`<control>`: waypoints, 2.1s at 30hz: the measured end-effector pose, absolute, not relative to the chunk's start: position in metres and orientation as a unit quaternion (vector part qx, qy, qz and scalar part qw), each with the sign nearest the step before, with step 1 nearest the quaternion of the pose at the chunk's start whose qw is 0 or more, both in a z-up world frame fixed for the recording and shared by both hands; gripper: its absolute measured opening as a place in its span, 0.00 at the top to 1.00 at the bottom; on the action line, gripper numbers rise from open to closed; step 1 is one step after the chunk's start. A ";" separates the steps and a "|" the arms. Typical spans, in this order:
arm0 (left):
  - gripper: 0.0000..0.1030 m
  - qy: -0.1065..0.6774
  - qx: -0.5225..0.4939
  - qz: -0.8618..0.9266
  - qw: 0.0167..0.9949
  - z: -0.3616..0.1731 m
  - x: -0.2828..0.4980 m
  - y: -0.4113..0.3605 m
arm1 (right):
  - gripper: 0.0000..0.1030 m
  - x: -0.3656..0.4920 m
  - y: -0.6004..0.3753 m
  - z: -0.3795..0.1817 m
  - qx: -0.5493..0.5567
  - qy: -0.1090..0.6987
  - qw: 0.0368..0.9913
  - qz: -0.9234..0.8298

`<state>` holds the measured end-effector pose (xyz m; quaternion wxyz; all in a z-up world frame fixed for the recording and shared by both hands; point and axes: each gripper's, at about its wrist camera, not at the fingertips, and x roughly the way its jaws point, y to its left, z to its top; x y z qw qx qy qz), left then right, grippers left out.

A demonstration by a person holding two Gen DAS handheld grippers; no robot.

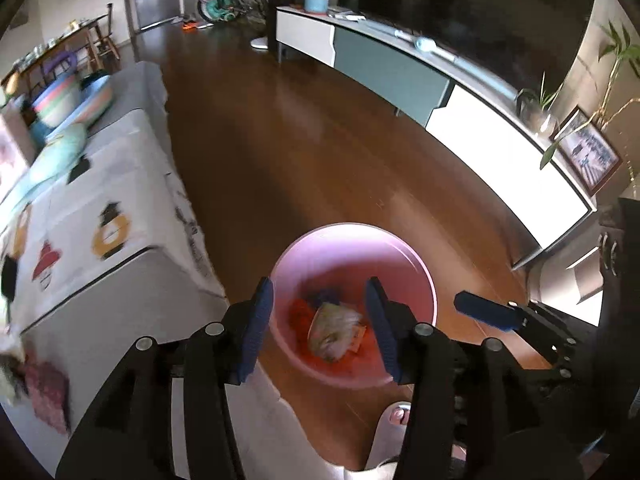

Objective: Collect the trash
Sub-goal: 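Open both grippers to drop the green bag and plastic into the bin, then move both tools back over the table toward the remaining trash, then grasp the cream tissue with the left gripper while the right gripper grasps the black bag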

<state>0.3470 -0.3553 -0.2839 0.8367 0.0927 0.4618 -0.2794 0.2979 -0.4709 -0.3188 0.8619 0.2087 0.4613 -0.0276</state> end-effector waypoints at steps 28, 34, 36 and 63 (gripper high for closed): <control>0.25 0.332 -0.030 -0.099 0.937 -0.136 0.156 0.049 | 0.05 0.168 -0.147 -0.162 0.075 0.298 0.948 0.085; 0.18 0.333 -0.046 -0.103 0.936 -0.158 0.163 0.072 | 0.05 0.184 -0.158 -0.187 0.106 0.312 0.943 0.037; 0.07 0.319 -0.036 -0.084 0.943 -0.166 0.162 0.075 | 0.05 0.189 -0.161 -0.197 0.092 0.314 0.944 0.034; 0.07 0.344 -0.015 -0.119 0.931 -0.289 0.303 0.081 | 0.05 0.313 -0.121 -0.280 -0.001 0.329 0.934 0.141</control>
